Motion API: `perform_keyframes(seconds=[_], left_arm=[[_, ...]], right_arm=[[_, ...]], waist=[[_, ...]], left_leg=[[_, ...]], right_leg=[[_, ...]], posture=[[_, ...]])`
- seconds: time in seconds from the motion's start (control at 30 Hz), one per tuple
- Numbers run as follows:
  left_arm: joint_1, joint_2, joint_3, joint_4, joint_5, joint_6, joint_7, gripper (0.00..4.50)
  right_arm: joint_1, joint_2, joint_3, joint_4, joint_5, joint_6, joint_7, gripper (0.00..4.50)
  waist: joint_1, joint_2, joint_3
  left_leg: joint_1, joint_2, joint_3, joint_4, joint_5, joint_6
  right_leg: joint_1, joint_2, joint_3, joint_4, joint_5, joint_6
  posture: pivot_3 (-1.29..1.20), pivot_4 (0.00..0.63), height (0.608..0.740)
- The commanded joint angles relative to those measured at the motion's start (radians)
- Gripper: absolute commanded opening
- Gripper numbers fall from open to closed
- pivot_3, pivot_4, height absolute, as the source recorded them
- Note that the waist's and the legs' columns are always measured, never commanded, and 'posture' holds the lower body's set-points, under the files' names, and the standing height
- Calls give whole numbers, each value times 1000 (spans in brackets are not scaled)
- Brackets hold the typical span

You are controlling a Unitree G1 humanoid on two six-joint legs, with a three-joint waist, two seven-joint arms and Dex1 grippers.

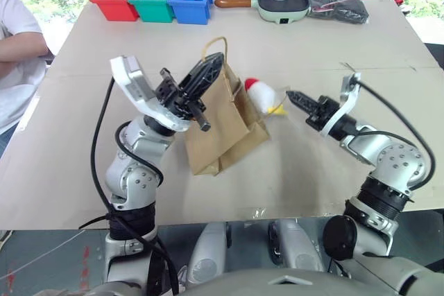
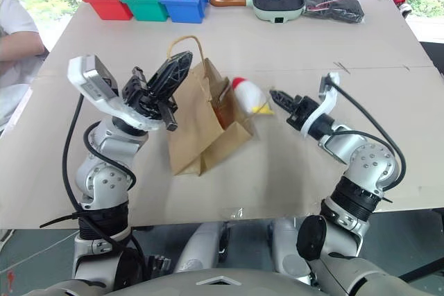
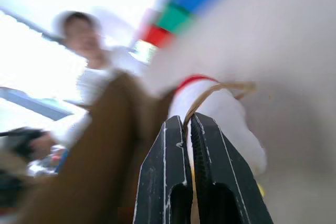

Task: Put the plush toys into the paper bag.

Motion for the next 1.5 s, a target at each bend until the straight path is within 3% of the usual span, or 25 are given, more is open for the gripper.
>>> perform_keyframes(seconds=[0.03, 0.27, 0.4, 0.83, 0.97, 1.07, 1.13, 1.23, 1.3, 1.5], left_arm=[[-27, 21, 46, -29, -36, -19, 9, 0], [-2, 35, 64, -15, -20, -22, 25, 0], [3, 19, 78, 7, -5, -40, 62, 0], [-125, 117, 207, 238, 25, -65, 104, 0], [-100, 161, 142, 238, 67, -21, 55, 0], [-176, 146, 140, 313, 85, -19, 102, 0], [-197, 166, 85, 332, 132, -21, 48, 0], [-269, 180, 63, 380, 161, -46, 7, 0], [-296, 205, 43, 440, 202, -70, -42, 0], [-274, 220, 8, 476, 268, -111, -112, 0]], right_arm=[[-64, -24, 35, -85, 158, -31, 8, 30], [-152, -139, 132, -173, 358, -79, -34, 30], [-118, -223, 189, -182, 368, -123, -57, 30], [-29, -486, 150, -130, 483, -313, -54, 30], [-17, -531, 220, -146, 446, -334, -59, 30], [20, -518, 290, -166, 416, -368, -37, 30], [55, -531, 365, -186, 353, -389, 2, 30], [54, -507, 373, -183, 375, -421, -3, 30], [65, -525, 412, -188, 305, -446, 17, 30], [94, -561, 445, -219, 252, -479, 48, 30]], waist=[[0, 0, 0], [1, 0, 0], [2, 0, 0], [2, 0, 0], [2, -1, 0], [8, -1, 0], [7, -1, 0], [6, -1, 1], [6, -1, 1], [1, -1, 1]], left_leg=[[0, 0, 0, 0, 0, 0], [-1, 0, 0, 0, 0, 0], [-1, 0, -1, 0, 0, 0], [-1, 0, 0, -1, 0, 0], [-1, 0, 1, -2, 0, 0], [-2, 0, 0, -2, 0, 0], [-2, 0, -1, -1, 0, 0], [-2, 0, 0, -1, 0, 0], [-2, 0, 0, -1, 0, 0], [-2, 0, 0, -4, 0, 0]], right_leg=[[0, 0, 0, 0, 0, 0], [0, 0, 0, -1, 0, 0], [0, 0, -1, -1, 0, 0], [0, 0, 0, -2, 0, 0], [0, 0, 0, -4, 0, 0], [0, 0, -1, -4, 0, 0], [0, 0, -1, -4, 0, 0], [0, 0, 0, -4, 0, 0], [0, 0, 0, -5, 0, 0], [-1, 0, 0, -5, 0, 0]], posture=[[0, 150, 740], [0, 150, 740], [0, 150, 740], [0, 150, 740], [0, 150, 740], [0, 150, 740], [0, 150, 740], [0, 150, 740], [0, 150, 740], [0, 150, 740]])
